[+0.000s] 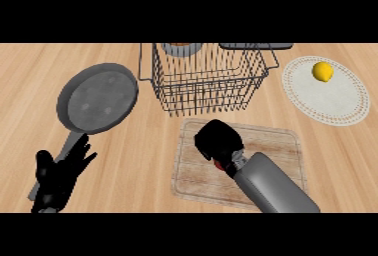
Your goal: Pick the tomato from the cutting board and place it in the basket
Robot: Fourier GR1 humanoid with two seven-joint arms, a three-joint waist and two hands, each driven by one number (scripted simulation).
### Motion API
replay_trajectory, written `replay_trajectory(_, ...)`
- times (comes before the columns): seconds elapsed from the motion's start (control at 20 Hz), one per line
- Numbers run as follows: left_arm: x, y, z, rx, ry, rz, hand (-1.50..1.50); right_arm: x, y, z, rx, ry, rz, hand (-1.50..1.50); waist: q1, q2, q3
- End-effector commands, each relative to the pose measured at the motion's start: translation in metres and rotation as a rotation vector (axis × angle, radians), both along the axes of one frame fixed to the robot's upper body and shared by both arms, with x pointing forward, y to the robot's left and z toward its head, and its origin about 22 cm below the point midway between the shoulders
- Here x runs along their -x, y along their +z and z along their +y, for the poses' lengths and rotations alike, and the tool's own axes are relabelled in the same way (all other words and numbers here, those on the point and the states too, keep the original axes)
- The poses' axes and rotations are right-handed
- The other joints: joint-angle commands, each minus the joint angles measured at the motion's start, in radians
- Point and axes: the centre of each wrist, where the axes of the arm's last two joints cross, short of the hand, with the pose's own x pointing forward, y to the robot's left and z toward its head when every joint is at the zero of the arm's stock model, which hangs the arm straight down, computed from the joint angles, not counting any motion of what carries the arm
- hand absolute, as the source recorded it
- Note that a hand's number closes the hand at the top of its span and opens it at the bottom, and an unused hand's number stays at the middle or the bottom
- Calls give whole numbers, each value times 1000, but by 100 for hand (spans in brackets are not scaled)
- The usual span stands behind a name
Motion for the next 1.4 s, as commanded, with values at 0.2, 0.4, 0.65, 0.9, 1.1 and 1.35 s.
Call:
replay_trajectory(0.2, 2, -10, -13, 20, -35, 88, 0, 25, 23, 44, -106, -425, -144, 150, 53, 12, -5)
replay_trajectory(0.4, 2, -12, -15, 28, -58, 86, 0, 37, 46, 35, -526, -586, -96, 150, 67, 22, 4)
replay_trajectory(0.65, -3, -13, -16, 9, -63, 104, 0, 51, 106, 57, -894, -652, -234, 150, 80, 13, -5)
replay_trajectory(0.9, -6, -14, -13, 10, -54, 122, 0, 65, 161, 83, -1050, -752, -282, 150, 59, 6, -11)
replay_trajectory(1.1, 0, -18, -11, 12, -27, 124, 0, 55, 211, 99, -1075, -832, -391, 150, 50, 5, -12)
replay_trajectory(1.35, -8, -5, -9, -14, -18, 99, 0, 42, 250, 111, -1087, -918, -421, 150, 40, 9, -10)
